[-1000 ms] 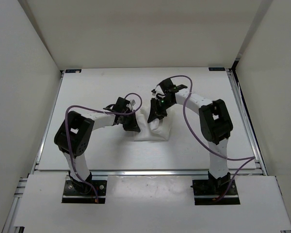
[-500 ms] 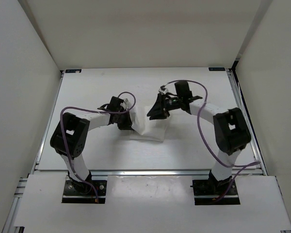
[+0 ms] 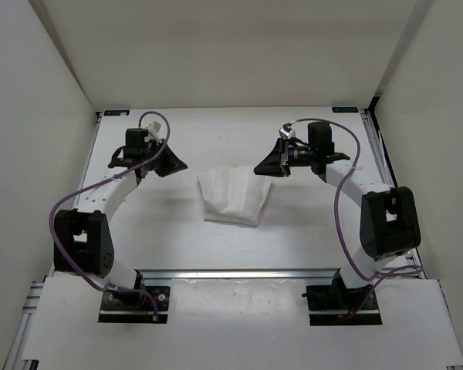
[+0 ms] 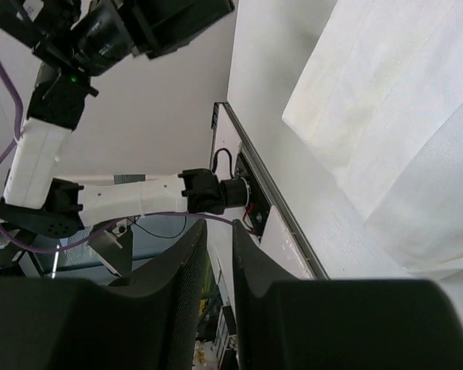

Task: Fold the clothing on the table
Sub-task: Fold the skirt

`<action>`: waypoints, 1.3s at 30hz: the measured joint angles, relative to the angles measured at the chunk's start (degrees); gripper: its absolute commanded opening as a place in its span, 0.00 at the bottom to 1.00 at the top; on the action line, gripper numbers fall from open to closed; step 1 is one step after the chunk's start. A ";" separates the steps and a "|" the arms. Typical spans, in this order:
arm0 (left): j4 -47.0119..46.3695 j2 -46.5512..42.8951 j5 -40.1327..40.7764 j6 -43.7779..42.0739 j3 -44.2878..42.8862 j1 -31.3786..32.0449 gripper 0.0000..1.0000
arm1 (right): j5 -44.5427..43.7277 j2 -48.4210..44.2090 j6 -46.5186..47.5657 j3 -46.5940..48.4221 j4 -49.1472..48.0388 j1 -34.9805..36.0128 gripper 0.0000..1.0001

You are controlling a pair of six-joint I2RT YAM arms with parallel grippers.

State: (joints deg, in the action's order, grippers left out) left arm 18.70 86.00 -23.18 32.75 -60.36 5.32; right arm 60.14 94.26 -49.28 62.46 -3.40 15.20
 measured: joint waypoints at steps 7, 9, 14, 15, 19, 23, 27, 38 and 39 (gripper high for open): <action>-10.29 -0.02 -9.66 8.00 7.50 14.56 0.00 | -0.17 0.24 0.13 -0.79 0.33 -0.11 0.24; -11.34 0.31 -8.94 9.16 11.80 15.52 0.00 | -0.39 0.07 0.07 -1.95 0.35 -0.59 0.23; -10.10 2.60 -2.51 9.20 20.70 13.38 0.00 | -1.46 -1.38 0.20 -4.46 1.09 -2.14 0.24; -10.14 2.93 -1.70 9.20 21.88 12.92 0.00 | -1.73 -2.05 0.20 -4.76 1.25 -2.45 0.23; -12.94 5.05 -2.25 9.33 22.99 12.46 0.00 | -2.14 -5.22 0.20 -5.64 1.86 -3.65 0.24; -17.27 7.91 -4.24 9.38 21.88 12.57 0.00 | -2.36 -8.46 0.22 -6.84 2.21 -5.03 0.29; -16.61 6.82 -4.28 9.09 21.81 11.41 0.06 | -2.36 -11.30 0.24 -8.63 2.16 -7.63 0.42; -1.90 -8.17 1.90 -0.48 17.42 4.37 0.40 | -10.54 -18.75 8.28 -14.56 15.39 -21.97 0.41; -1.09 -8.57 2.49 -1.27 18.12 4.46 0.38 | -12.35 -18.58 9.70 -14.49 17.86 -22.45 0.38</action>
State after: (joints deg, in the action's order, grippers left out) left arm 17.61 77.43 -20.69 31.48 -42.24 9.78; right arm 47.79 75.68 -39.57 47.97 14.46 -7.25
